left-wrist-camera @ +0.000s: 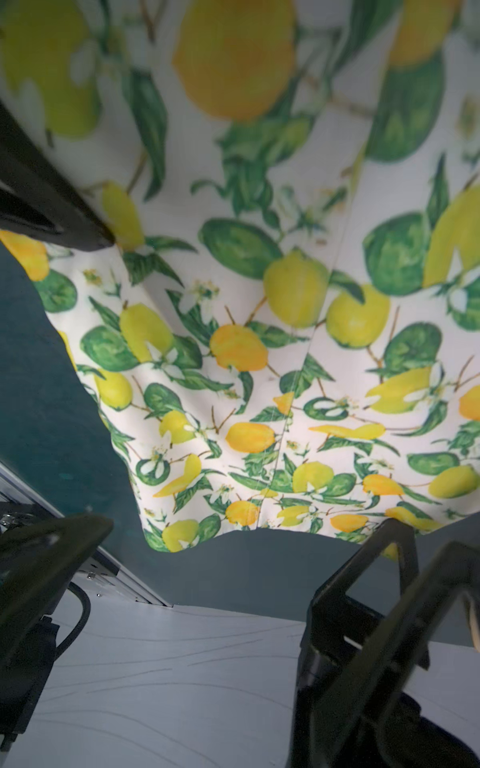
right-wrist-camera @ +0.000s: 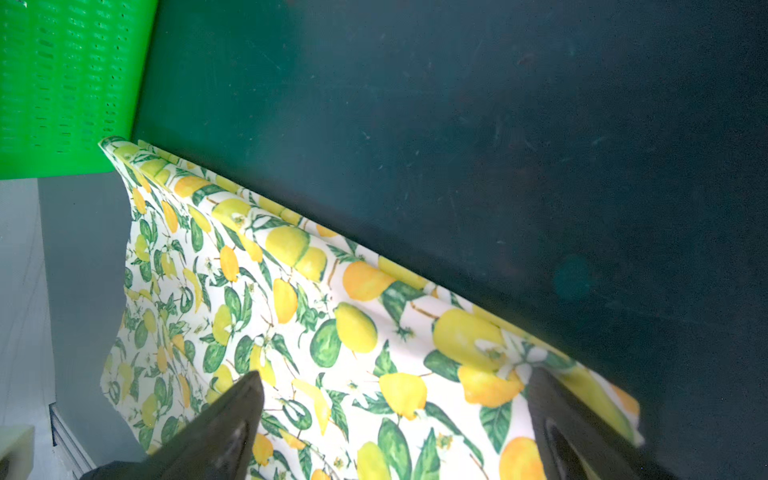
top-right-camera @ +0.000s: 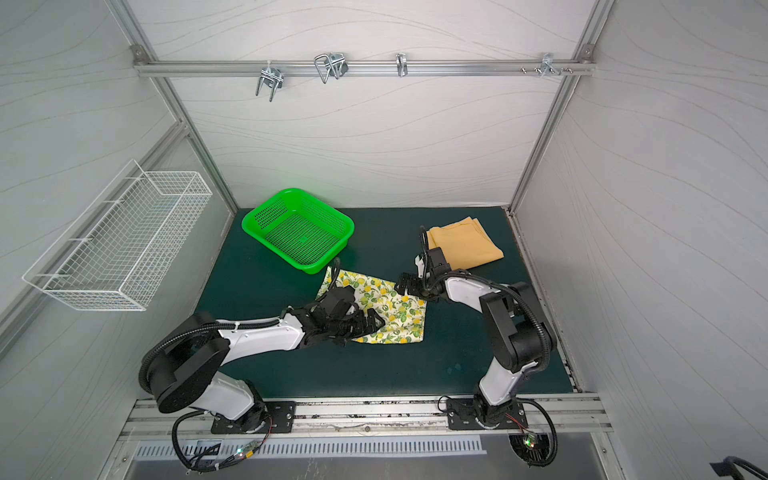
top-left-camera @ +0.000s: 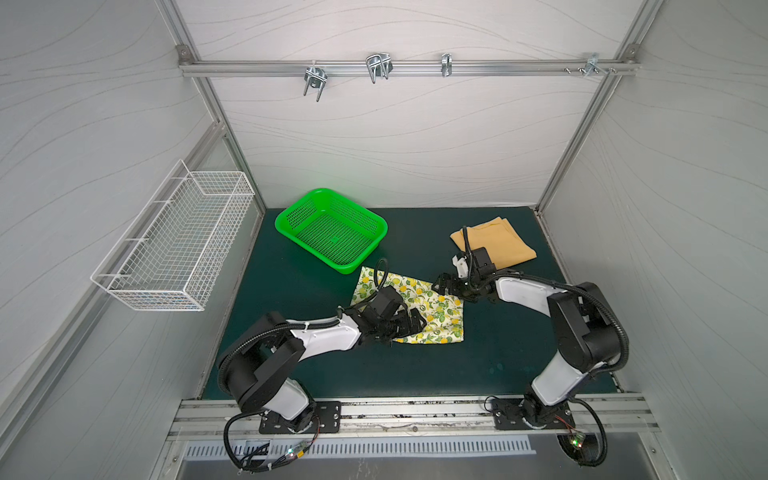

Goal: Fold and stack the skirts

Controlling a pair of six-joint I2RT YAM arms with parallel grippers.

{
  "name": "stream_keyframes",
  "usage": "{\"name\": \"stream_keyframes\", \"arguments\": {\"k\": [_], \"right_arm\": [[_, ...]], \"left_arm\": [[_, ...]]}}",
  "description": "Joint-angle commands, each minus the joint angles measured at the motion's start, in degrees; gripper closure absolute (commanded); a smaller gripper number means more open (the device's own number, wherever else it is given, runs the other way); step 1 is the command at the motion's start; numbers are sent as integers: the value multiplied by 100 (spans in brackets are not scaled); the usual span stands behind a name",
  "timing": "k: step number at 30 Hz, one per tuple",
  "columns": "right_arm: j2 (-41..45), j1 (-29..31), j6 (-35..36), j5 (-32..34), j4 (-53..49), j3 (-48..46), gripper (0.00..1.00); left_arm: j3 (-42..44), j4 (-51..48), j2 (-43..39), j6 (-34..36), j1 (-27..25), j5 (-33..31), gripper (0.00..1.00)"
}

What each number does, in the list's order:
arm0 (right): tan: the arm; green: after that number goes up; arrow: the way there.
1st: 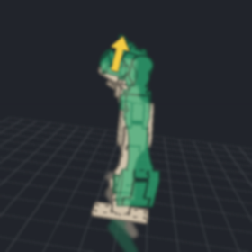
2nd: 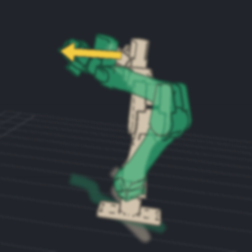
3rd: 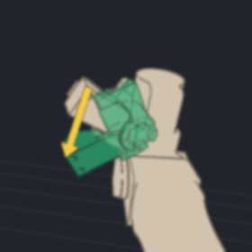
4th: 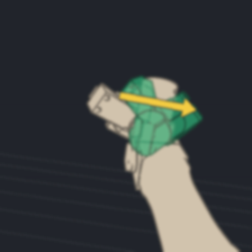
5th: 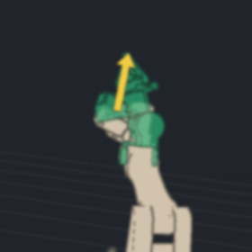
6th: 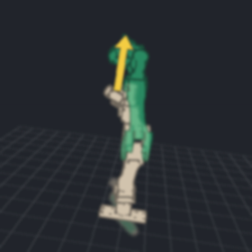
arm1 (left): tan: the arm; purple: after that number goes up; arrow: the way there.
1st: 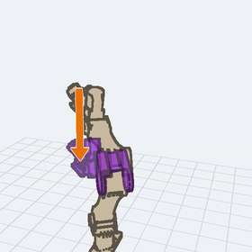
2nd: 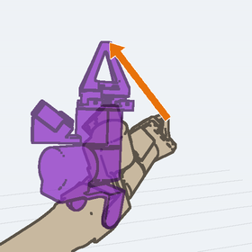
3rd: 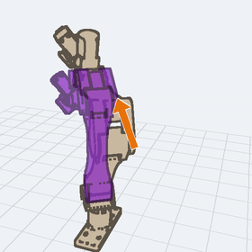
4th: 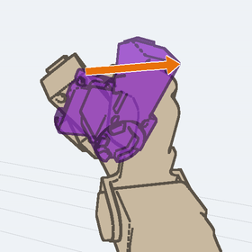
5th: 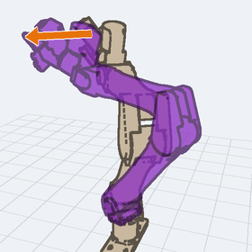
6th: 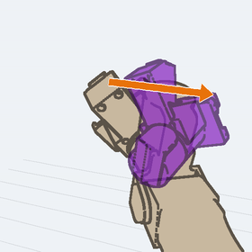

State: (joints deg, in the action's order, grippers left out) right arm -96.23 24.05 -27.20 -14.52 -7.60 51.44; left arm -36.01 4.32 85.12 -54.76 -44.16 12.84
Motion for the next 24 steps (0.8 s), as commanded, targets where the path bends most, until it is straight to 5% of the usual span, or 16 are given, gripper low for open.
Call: {"name": "stream_keyframes", "arguments": {"k": [1,13,24], "right_arm": [[75,-83,103,57,-435,-93,1],[1093,183,150,213,-880,-157,1],[2401,1824,-527,660,-912,-990,1]], "left_arm": [[193,-415,-248,102,214,-56,1],[334,-1329,-1283,400,839,-59,1],[327,-1668,-1674,589,1245,16,1]]}}
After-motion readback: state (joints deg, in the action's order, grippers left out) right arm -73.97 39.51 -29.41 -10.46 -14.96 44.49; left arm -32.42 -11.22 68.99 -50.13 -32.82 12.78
